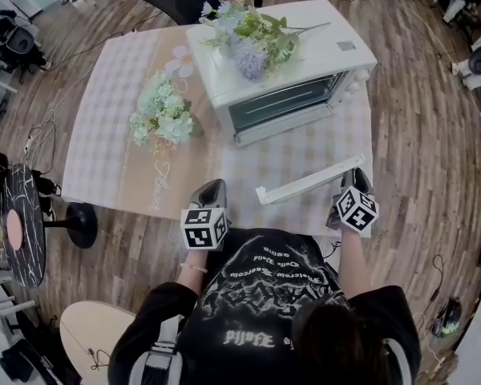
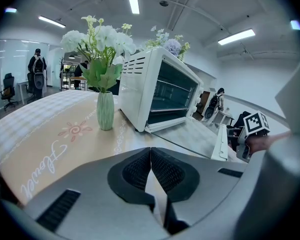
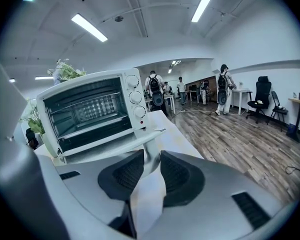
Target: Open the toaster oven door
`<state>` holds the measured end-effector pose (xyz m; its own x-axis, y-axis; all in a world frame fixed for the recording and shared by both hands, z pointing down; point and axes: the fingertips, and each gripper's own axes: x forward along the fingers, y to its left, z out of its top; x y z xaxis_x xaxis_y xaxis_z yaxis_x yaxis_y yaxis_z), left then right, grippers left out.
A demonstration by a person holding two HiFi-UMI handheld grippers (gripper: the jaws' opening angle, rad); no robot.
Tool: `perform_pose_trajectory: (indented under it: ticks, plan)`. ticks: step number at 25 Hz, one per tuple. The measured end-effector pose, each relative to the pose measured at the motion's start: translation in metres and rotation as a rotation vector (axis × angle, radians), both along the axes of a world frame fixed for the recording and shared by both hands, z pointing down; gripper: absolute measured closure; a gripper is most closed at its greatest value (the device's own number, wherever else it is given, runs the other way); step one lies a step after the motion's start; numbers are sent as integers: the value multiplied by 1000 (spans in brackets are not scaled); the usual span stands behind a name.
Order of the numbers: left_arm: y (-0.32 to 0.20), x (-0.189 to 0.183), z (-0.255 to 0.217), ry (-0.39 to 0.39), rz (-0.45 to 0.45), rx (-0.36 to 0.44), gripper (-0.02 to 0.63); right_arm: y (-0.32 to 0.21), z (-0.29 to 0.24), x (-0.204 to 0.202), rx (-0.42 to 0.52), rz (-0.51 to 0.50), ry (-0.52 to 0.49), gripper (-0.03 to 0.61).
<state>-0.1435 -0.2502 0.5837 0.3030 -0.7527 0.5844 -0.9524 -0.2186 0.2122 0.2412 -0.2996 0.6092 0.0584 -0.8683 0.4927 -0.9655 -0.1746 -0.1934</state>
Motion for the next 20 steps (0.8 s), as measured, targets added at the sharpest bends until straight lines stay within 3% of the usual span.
perform_pose_trajectory:
  ticks: [8, 13, 20]
  plan:
    - [0, -2, -2, 0, -4, 12, 594, 7, 3, -2, 16, 16, -14, 474]
    - [0, -2, -4, 0, 2, 14, 594, 16, 16, -13, -52, -48, 30, 492]
    - [5, 1, -5, -6, 20, 17, 594, 26, 31, -24, -100, -83, 19, 508]
